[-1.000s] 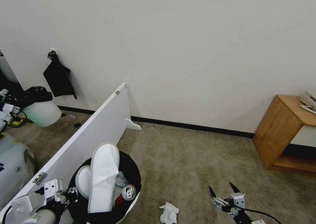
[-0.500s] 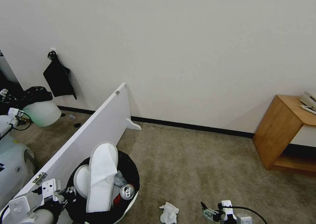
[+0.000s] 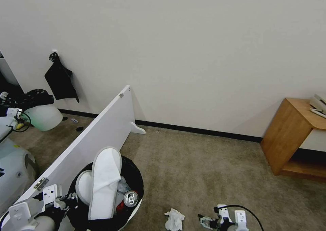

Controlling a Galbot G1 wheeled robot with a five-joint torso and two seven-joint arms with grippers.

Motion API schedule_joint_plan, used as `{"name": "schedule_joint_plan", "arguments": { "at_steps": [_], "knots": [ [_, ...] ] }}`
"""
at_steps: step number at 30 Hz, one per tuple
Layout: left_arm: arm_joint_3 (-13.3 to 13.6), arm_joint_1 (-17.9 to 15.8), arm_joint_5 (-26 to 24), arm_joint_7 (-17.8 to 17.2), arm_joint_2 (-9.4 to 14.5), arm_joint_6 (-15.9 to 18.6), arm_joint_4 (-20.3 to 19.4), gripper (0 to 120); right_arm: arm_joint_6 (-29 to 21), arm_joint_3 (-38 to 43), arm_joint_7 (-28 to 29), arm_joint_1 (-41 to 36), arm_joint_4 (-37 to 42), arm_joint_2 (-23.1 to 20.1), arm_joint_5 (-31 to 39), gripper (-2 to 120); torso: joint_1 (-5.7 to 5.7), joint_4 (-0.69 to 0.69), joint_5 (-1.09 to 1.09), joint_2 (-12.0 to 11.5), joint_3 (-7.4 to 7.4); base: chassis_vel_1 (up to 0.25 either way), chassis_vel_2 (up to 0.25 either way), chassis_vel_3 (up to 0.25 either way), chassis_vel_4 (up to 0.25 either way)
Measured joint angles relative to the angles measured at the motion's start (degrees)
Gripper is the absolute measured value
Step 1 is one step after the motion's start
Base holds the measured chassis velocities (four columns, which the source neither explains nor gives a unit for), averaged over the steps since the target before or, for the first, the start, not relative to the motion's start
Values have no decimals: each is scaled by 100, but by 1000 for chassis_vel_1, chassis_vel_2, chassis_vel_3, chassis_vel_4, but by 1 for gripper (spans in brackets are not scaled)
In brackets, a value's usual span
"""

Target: Pick up the trash bin, then pick up the garbage from the floor and place it into the trash bin.

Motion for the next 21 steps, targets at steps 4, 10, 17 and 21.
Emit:
{"name": "schedule_joint_plan", "arguments": {
  "at_steps": [4, 10, 17, 21],
  "knots": [
    [-24, 17, -5, -1, -5, 1, -20, 2, 210, -170, -229, 66, -197, 93, -403, 100, 0, -1, 0, 0, 0, 0, 0, 0, 0],
    [-60, 52, -12, -1, -11, 2, -49, 2, 340, -418, -534, 263, -450, 288, -823, 100, 0, 0, -1, 0, 0, 0, 0, 0, 0],
    [-72, 37, -16, -5, -37, 2, -64, 2, 330, -822, -767, 613, -750, 474, -1097, 100, 0, 0, 0, 0, 0, 0, 0, 0, 0],
    [-62, 25, -13, -7, -55, 2, -64, 2, 329, -992, -784, 790, -880, 569, -1096, 100, 0, 0, 0, 0, 0, 0, 0, 0, 0]
  ]
}}
